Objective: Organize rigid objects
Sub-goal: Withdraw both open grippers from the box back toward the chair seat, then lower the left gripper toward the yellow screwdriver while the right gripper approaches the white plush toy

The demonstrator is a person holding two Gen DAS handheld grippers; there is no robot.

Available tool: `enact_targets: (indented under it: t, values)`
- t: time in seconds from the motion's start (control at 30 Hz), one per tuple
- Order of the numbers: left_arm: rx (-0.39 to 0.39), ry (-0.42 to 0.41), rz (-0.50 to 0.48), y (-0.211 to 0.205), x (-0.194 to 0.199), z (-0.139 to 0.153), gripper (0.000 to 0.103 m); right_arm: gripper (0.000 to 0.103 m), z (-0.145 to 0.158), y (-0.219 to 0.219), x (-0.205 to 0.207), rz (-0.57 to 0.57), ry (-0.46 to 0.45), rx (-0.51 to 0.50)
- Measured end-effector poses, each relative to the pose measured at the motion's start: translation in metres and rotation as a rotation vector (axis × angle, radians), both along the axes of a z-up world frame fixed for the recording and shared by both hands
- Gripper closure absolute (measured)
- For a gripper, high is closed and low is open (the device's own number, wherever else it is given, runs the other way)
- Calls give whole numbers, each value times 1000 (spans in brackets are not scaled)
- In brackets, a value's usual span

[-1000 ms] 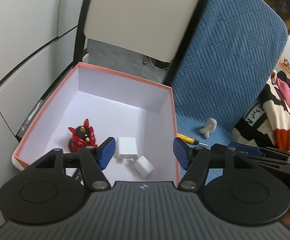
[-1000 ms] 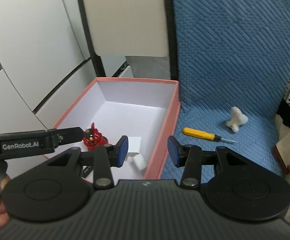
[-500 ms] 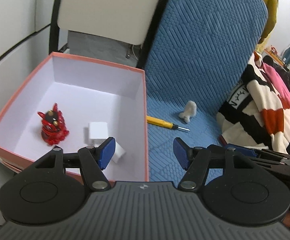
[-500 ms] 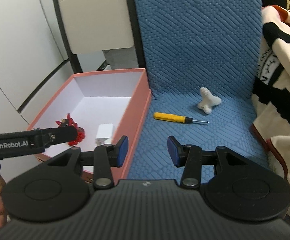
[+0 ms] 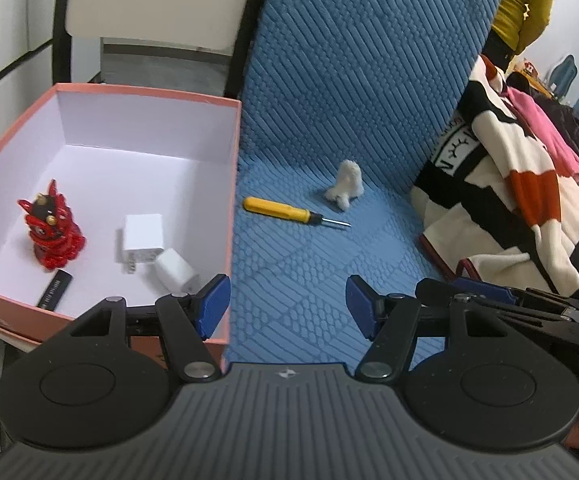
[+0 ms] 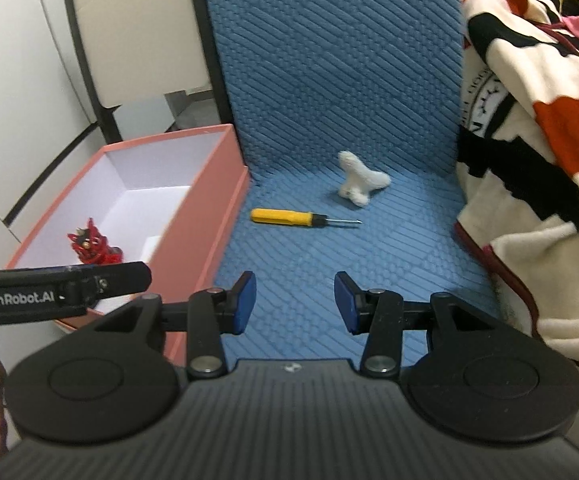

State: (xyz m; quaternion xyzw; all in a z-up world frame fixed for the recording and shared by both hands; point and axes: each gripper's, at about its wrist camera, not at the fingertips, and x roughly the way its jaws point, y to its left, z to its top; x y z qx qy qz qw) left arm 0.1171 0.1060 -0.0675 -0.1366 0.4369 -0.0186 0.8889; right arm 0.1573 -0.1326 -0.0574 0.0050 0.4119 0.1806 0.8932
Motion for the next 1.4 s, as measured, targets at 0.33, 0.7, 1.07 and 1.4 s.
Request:
enact_targets:
  t: [0.33, 0.7, 1.07, 1.4]
  values:
    - [4, 16, -45, -42, 12, -24, 34, 56, -21, -40, -1, -49, -19, -25]
    - [30, 42, -102, -65, 43, -64, 34, 56, -47, -58, 17, -144, 8, 44]
    - [124, 59, -215, -82, 92, -89, 34, 56, -65, -58, 57, -163, 23, 101]
    - [173, 60, -264, -100, 128, -110, 34, 54, -81, -60, 99, -169, 22, 160]
